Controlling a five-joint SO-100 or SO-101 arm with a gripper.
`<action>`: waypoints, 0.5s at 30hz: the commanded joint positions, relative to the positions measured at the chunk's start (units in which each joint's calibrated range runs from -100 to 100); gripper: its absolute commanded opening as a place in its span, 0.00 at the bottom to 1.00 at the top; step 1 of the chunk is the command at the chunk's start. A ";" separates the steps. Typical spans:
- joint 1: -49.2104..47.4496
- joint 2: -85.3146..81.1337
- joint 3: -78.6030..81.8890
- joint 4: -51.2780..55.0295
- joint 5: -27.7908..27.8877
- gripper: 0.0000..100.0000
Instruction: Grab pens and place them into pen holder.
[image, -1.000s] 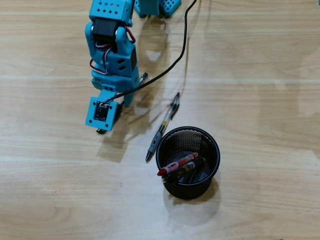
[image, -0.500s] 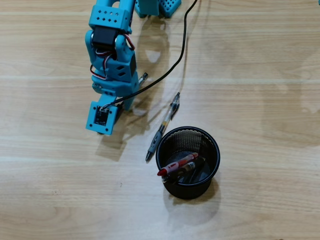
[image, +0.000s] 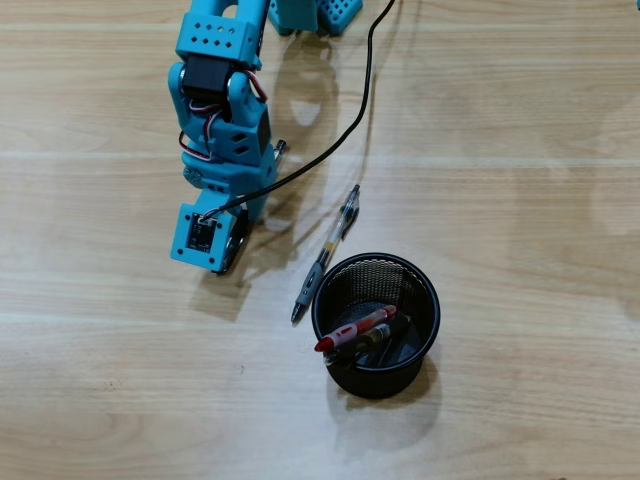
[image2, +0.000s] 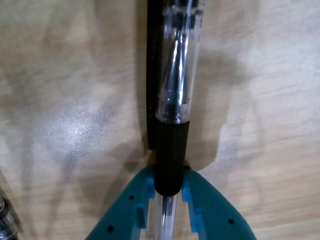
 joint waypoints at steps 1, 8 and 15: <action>1.15 -9.37 -0.85 0.00 1.34 0.02; 1.34 -25.25 -1.12 0.17 1.80 0.02; 0.07 -40.62 -0.31 0.17 1.50 0.02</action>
